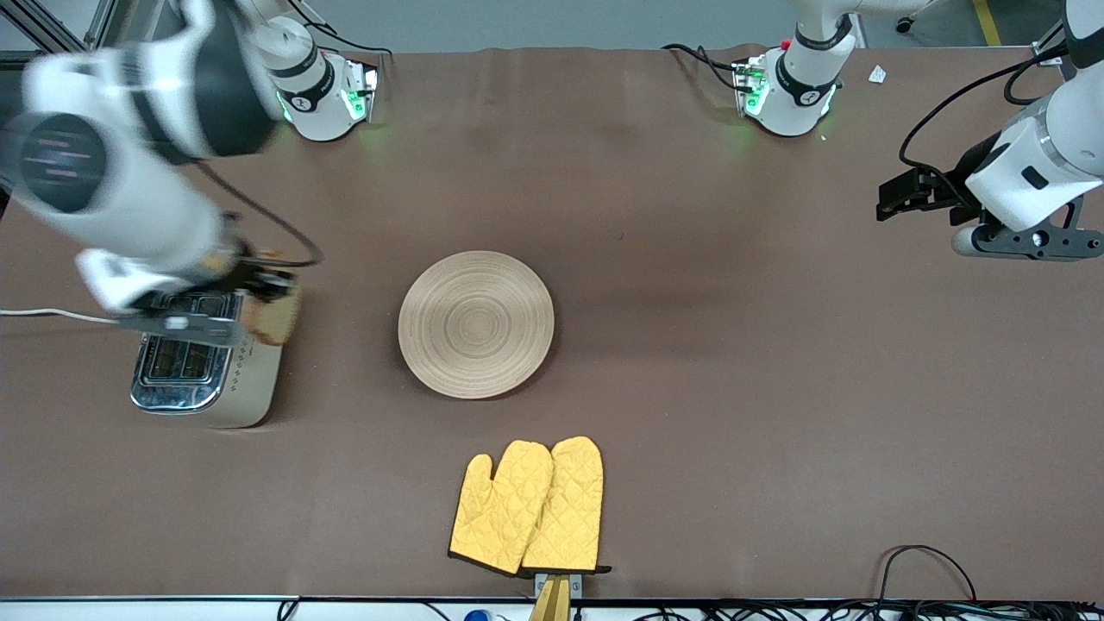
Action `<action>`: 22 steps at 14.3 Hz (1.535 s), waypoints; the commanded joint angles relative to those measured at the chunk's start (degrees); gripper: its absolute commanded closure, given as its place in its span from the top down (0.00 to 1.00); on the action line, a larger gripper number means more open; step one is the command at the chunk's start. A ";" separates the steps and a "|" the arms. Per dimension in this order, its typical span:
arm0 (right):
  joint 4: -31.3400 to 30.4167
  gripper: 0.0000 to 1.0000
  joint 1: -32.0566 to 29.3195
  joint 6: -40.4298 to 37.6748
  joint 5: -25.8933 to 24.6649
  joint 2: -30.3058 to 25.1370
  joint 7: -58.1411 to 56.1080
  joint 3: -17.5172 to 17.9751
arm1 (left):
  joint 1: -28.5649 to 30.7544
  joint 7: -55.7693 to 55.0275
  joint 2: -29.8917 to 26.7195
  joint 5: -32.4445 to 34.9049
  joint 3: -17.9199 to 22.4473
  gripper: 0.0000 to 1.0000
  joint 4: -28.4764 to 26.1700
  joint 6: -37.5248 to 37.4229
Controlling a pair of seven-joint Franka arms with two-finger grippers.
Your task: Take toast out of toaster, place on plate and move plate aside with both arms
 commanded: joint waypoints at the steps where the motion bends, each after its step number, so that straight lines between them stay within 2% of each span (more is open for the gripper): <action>1: 0.81 0.05 4.79 4.25 -1.18 7.39 8.61 -0.62 | 0.13 1.82 1.24 -0.80 -0.08 1.00 1.52 -1.09; 3: 0.81 0.05 8.22 6.19 -1.44 11.79 13.72 -0.70 | 0.13 1.74 1.42 -2.54 0.00 1.00 1.44 -0.74; 4: 0.81 0.05 9.36 6.54 -1.79 13.46 15.13 -0.70 | 0.65 1.48 2.38 -5.60 0.00 1.00 1.44 -0.65; 6: 0.72 0.05 13.05 8.12 -3.45 17.41 19.77 -0.70 | 1.27 1.65 5.71 -11.67 0.18 1.00 1.35 -0.65; 9: 0.55 0.05 14.73 15.31 -3.20 21.38 26.29 -0.62 | 1.10 1.74 12.03 -17.75 0.27 1.00 1.26 2.50; 10: 0.55 0.10 14.91 16.21 -2.76 21.82 26.39 -0.61 | 0.23 1.65 14.23 -18.37 0.18 1.00 1.44 3.64; 11: 0.55 0.27 14.91 16.74 -1.97 21.91 26.48 -0.53 | 0.04 1.57 16.16 -20.38 0.01 1.00 1.44 5.14; 12: 0.72 0.71 14.91 17.18 0.56 21.74 26.57 -0.61 | 0.04 1.39 18.10 -25.44 -0.08 1.00 1.26 7.15; 13: 0.90 1.00 15.00 18.05 2.32 21.56 26.66 -0.61 | -0.22 1.48 19.86 -30.19 -0.08 1.00 1.26 8.65; 15: 1.25 1.00 14.39 19.46 5.14 20.95 26.57 -0.61 | -1.62 1.56 22.15 -36.54 -0.08 1.00 1.26 11.73; 18: 1.34 1.00 14.03 21.04 6.30 19.54 25.43 -1.14 | -5.39 1.21 24.17 -40.07 -0.17 1.00 0.83 17.26; 22: 0.47 1.00 7.02 20.09 6.56 11.83 14.38 -1.23 | -11.80 1.56 28.40 -47.98 -0.17 1.00 -0.31 28.59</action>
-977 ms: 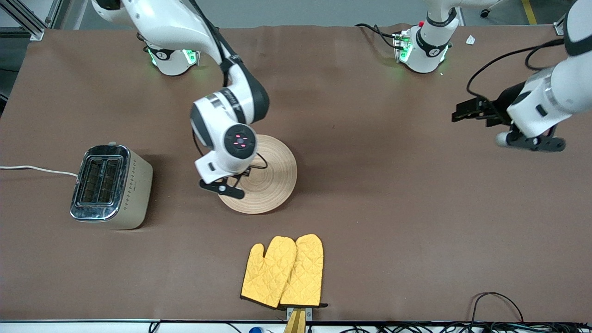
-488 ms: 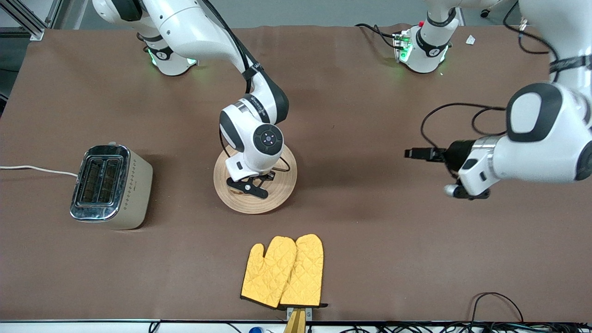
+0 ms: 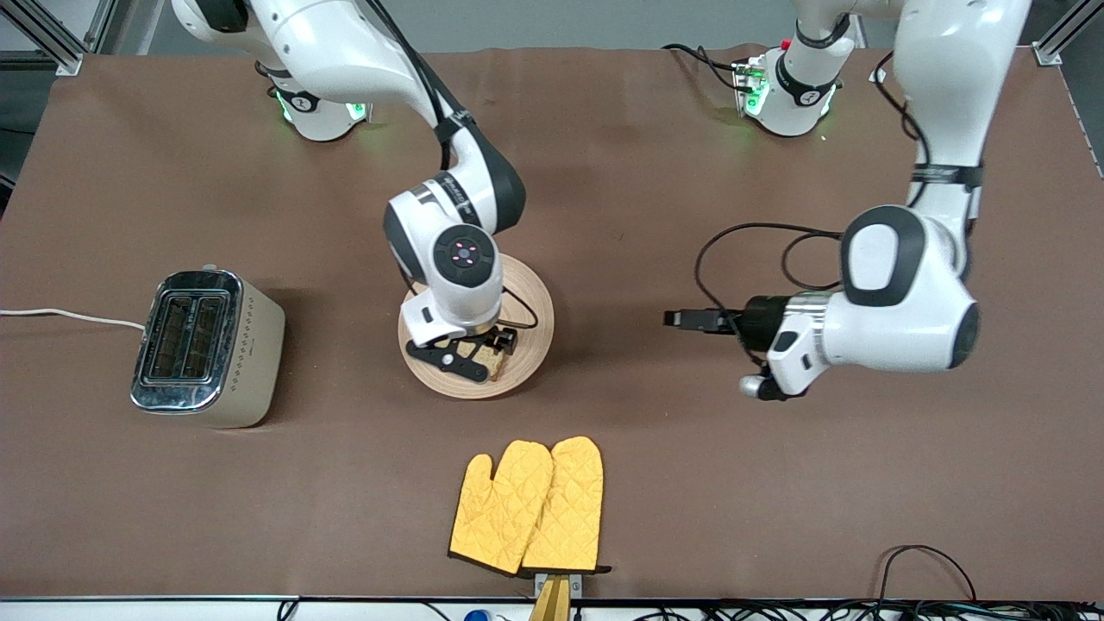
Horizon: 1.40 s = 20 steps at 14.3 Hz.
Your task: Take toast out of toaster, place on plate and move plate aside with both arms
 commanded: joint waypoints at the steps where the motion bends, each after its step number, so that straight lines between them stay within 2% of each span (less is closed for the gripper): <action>1: -2.99 1.00 -7.47 -2.95 1.21 -8.25 -10.62 0.76 | -4.12 0.66 2.01 -5.22 0.29 1.00 -1.26 8.18; 4: -5.62 1.00 -14.94 -4.81 1.21 -14.93 -23.64 0.76 | -5.54 9.76 4.73 -12.76 -2.07 1.00 -2.93 14.35; 6: -8.43 1.00 -20.48 -4.81 1.21 -19.68 -32.77 0.85 | -6.85 17.94 6.13 -17.44 -4.45 1.00 -5.13 21.46; 9: -11.95 1.00 -29.44 -5.25 1.55 -25.39 -47.18 0.85 | -11.06 20.26 8.77 -17.63 -4.72 1.00 -5.05 26.40; 11: -12.31 1.00 -34.02 -7.43 1.82 -27.86 -53.35 1.02 | -11.51 23.23 10.44 -18.07 -4.81 1.00 -5.04 27.55; 14: -12.84 1.00 -37.28 -10.78 1.91 -32.51 -54.35 1.02 | -11.51 30.51 12.29 -25.16 -4.81 1.00 -5.66 27.64; 17: -19.06 1.00 -37.99 -10.44 2.00 -40.24 -55.75 0.85 | -11.78 35.01 14.66 -31.24 -4.81 1.00 -5.57 27.64; 20: -21.80 1.00 -38.08 -10.78 2.00 -45.18 -55.67 0.67 | -12.83 37.48 15.63 -34.94 -4.81 1.00 -5.31 27.90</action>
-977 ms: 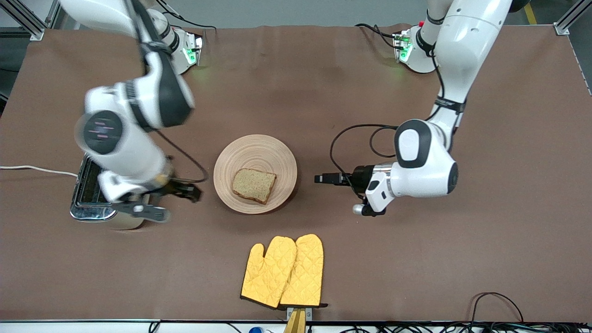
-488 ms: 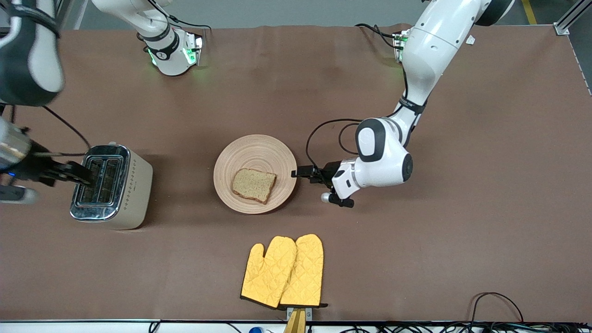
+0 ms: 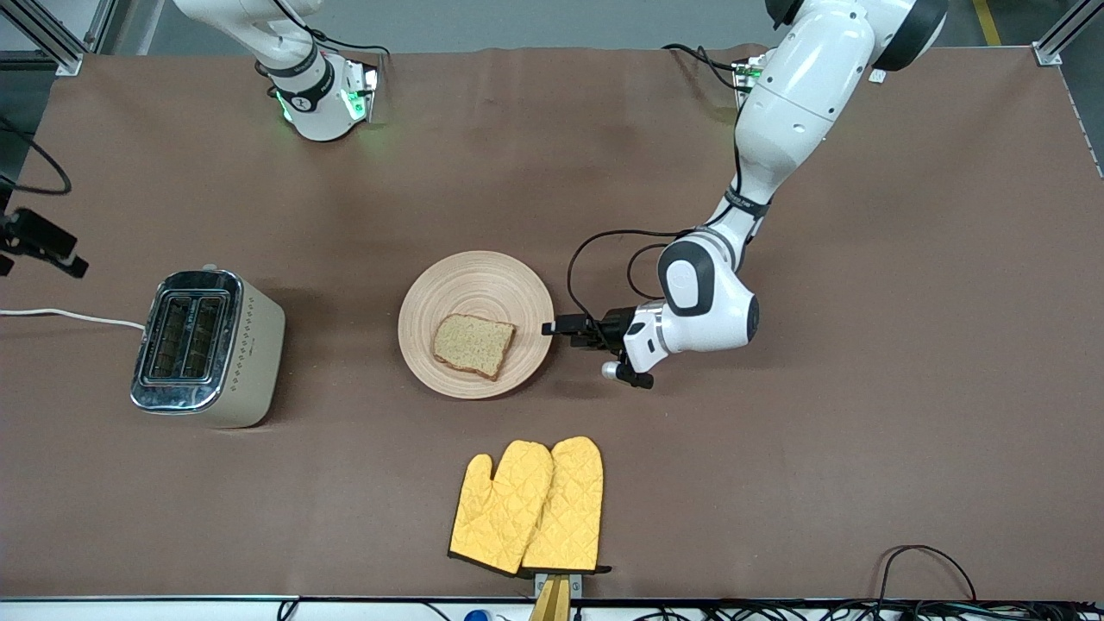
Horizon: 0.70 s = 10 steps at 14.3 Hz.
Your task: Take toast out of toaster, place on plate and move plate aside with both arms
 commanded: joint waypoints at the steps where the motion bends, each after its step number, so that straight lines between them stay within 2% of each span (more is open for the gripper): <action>1: -5.13 1.00 -0.97 0.48 0.78 -5.96 -0.35 0.99 | -1.04 1.82 0.46 -2.95 -0.05 1.00 0.13 0.87; 5: -2.94 1.00 -1.06 -1.64 0.69 -5.62 -0.08 0.90 | -2.80 1.82 2.47 -3.47 -0.05 1.00 0.56 3.33; 9: -1.97 1.00 -1.24 -1.64 0.69 -4.91 -0.43 0.90 | -4.65 1.82 4.32 -6.90 -0.05 0.99 1.97 4.99; 10: -1.97 1.00 -1.24 -1.64 0.69 -4.83 -0.43 0.90 | -5.00 1.82 4.41 -6.82 -0.05 0.93 2.06 5.88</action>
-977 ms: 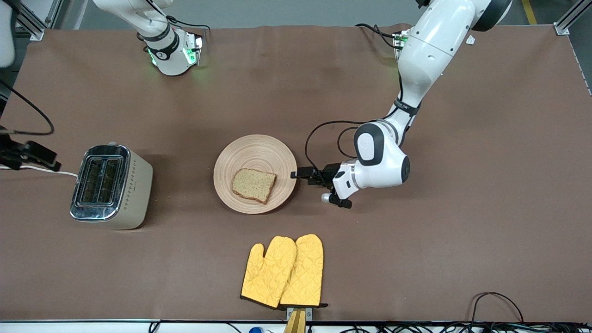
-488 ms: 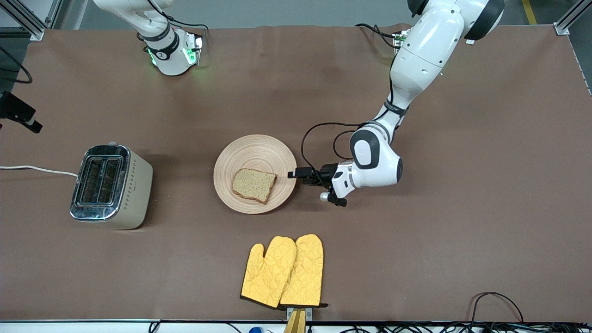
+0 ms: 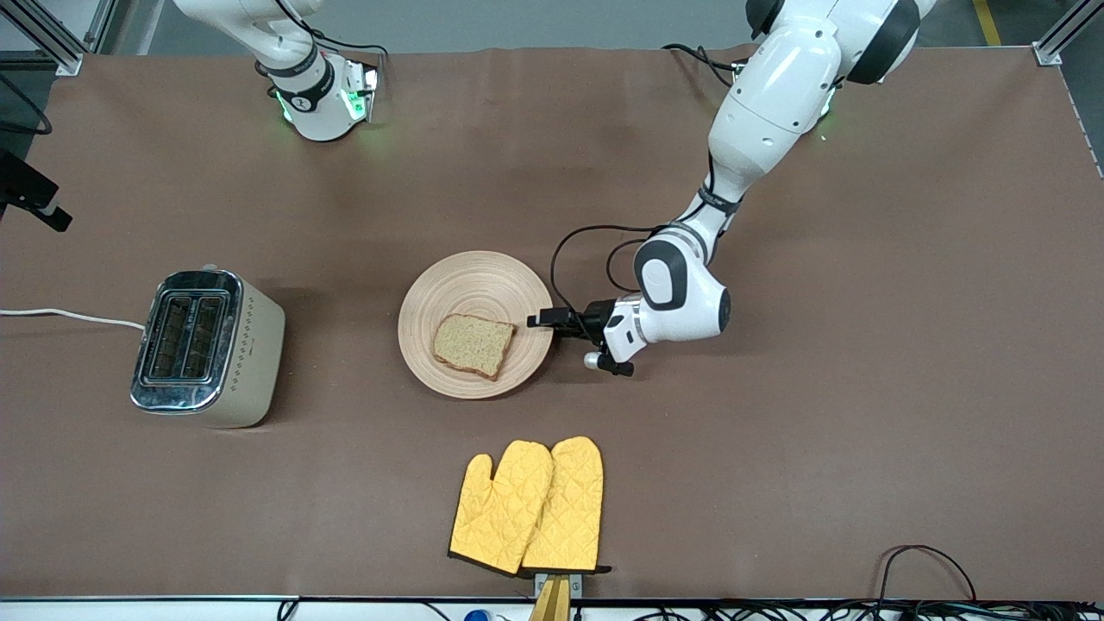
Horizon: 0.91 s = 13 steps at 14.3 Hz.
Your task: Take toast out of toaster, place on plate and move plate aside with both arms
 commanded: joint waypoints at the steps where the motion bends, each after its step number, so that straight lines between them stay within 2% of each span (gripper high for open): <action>1: 0.37 1.00 -1.31 -0.30 0.69 0.34 -0.42 0.86 | -1.21 1.04 0.74 -1.50 0.19 0.82 1.37 2.28; 3: 1.42 1.00 -1.40 -1.09 0.78 0.86 -0.33 0.86 | -1.30 2.87 0.74 -1.58 0.19 0.52 1.37 2.36; 4: 2.47 1.00 -1.48 -2.14 0.78 1.91 -0.33 0.86 | -1.30 3.67 0.74 -1.67 0.19 0.33 1.37 2.89; 5: 3.26 1.00 -1.83 -3.19 0.78 2.79 -0.33 0.86 | -1.30 4.11 0.74 -1.58 0.19 0.28 1.37 3.85; 6: 4.49 1.00 -2.18 -4.42 0.78 3.76 -0.33 0.86 | -1.65 5.33 0.74 -1.50 0.19 0.18 1.46 4.55; 7: 5.28 1.00 -2.19 -5.39 0.78 4.46 -0.33 0.86 | -1.56 6.13 0.74 -1.23 0.19 0.00 2.15 4.56; 13: 4.85 1.00 -3.68 -6.19 1.04 5.09 -0.51 0.86 | 0.19 5.96 0.22 -1.50 0.11 0.00 2.95 2.81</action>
